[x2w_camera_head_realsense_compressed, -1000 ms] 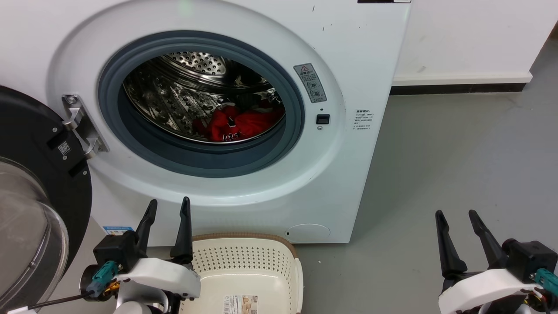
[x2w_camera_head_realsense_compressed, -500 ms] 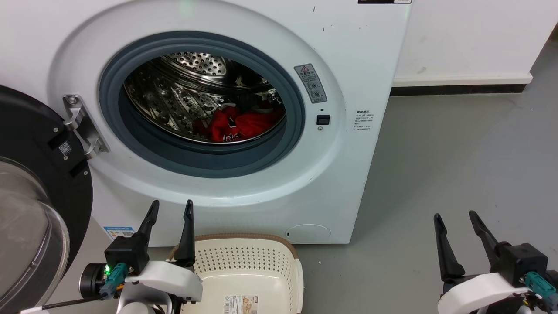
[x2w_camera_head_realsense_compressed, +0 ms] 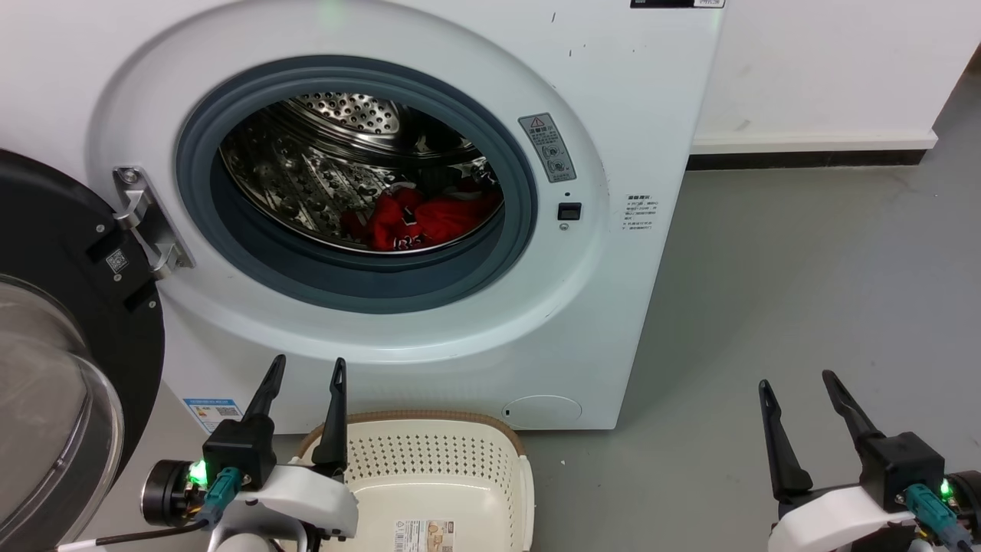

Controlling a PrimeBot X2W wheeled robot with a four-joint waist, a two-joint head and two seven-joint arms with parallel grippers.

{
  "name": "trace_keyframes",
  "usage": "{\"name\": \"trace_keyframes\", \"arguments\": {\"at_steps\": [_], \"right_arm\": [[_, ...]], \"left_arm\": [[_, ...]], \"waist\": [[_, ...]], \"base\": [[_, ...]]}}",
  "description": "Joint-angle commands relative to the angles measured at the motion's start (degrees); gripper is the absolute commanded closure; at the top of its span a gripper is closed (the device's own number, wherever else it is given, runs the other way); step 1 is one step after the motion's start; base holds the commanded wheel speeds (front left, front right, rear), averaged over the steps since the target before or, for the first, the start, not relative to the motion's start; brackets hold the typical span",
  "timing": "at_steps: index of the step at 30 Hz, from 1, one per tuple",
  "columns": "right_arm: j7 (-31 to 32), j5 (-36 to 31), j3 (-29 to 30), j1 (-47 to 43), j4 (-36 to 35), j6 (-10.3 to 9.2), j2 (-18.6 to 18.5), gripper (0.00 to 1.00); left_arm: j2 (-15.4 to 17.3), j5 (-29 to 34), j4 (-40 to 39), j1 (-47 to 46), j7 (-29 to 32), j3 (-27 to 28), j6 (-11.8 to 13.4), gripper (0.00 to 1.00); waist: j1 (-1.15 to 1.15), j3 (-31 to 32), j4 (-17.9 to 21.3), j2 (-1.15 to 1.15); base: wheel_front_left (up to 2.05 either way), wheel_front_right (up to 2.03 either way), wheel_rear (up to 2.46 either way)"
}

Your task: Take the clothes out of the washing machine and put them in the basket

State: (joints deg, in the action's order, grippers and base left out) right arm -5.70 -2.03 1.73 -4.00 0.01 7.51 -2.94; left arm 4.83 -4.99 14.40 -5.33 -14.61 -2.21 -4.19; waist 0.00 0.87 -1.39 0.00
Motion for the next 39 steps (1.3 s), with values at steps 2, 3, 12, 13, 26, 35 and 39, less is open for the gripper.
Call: {"name": "trace_keyframes", "arguments": {"at_steps": [2,3,12,13,26,35,39], "right_arm": [[-0.4,-1.7,0.0,-0.9,-0.6,-0.04,0.1,0.0],[-0.4,-2.0,0.0,-1.0,-0.5,-0.04,0.1,0.0],[-0.3,-1.5,0.1,-0.8,0.1,-0.04,0.1,0.0],[-0.3,-1.6,0.1,-0.8,0.1,-0.04,0.1,0.0],[0.0,-1.8,-0.4,-0.7,-0.3,-0.04,0.1,0.0],[0.4,-1.9,-2.5,3.3,-3.4,-0.04,0.1,0.0],[0.1,-1.6,-3.2,5.2,-4.9,-0.04,0.1,0.0]], "left_arm": [[0.0,1.5,0.2,-0.9,-0.6,0.2,0.3,0.0],[0.0,1.8,0.4,-0.8,-0.7,0.2,0.3,0.0],[-0.4,0.6,1.0,-0.6,-0.7,1.0,0.3,0.0],[-0.4,0.4,1.0,-0.5,-0.7,1.0,0.2,0.0],[-0.5,1.2,1.3,-0.4,-0.7,1.4,0.8,0.0],[1.2,0.1,2.5,-6.6,-0.6,3.4,0.7,0.0],[2.5,-0.9,4.5,-12.3,-0.6,4.6,0.2,0.0]], "waist": [[0.0,0.0,0.0,0.0],[0.0,0.0,-0.1,0.0],[0.0,-0.1,-0.1,0.0],[0.0,-0.2,0.0,0.0],[0.0,-0.7,0.7,0.0],[0.0,-9.3,3.9,0.0],[0.0,-14.7,5.7,0.0]], "base": [[0.0,0.0,0.0],[0.0,0.0,0.0],[0.0,0.0,0.0],[0.0,0.0,0.0],[0.0,0.0,0.0],[0.0,0.0,0.0],[0.0,0.0,0.0]]}}
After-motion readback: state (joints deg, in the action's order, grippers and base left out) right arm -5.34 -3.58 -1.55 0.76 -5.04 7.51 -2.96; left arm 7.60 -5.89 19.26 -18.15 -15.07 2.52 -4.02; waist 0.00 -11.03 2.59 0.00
